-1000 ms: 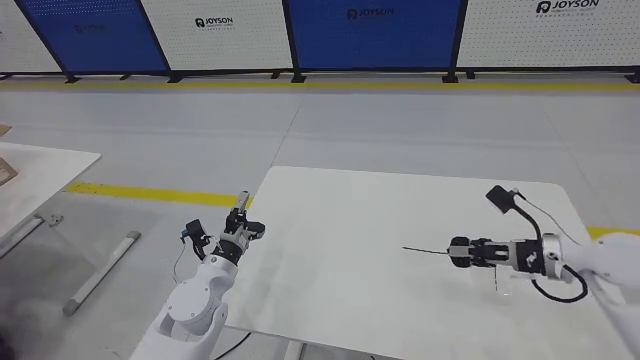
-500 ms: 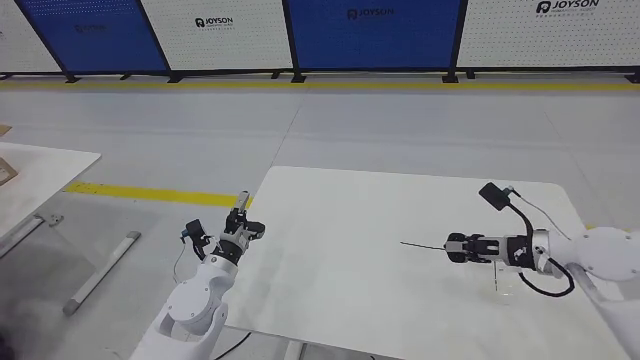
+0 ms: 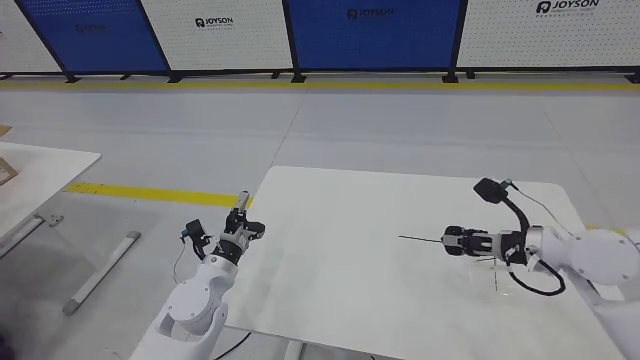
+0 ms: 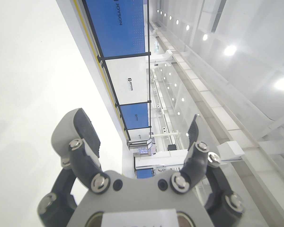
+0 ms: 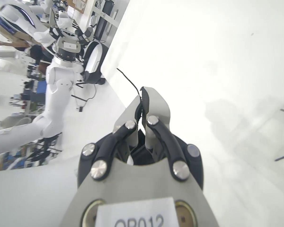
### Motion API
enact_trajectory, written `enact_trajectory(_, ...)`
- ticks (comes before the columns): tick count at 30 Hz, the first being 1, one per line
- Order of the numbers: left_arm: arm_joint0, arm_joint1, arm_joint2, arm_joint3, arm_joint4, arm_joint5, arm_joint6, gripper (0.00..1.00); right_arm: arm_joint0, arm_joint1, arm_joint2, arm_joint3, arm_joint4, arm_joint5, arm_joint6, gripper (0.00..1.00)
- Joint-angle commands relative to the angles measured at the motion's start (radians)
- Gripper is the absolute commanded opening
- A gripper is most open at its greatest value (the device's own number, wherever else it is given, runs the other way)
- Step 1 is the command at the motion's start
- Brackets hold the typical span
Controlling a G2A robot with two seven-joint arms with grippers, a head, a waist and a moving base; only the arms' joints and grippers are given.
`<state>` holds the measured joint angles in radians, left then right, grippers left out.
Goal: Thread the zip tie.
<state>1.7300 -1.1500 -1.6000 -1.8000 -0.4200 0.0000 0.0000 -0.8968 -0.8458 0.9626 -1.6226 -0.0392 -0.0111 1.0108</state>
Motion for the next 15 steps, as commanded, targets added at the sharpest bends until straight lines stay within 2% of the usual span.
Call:
enact_trajectory(1,0.0,0.0,0.0,0.0,0.0,0.0,0.0,1.0,-0.007,-0.005,-0.024,-0.021,-0.109,-0.002,-0.062,0.0)
enact_trajectory(15,0.0,0.0,0.0,0.0,0.0,0.0,0.0,1.0,-0.017,-0.006,-0.025,-0.022,-0.127,-0.01,-0.085,0.0)
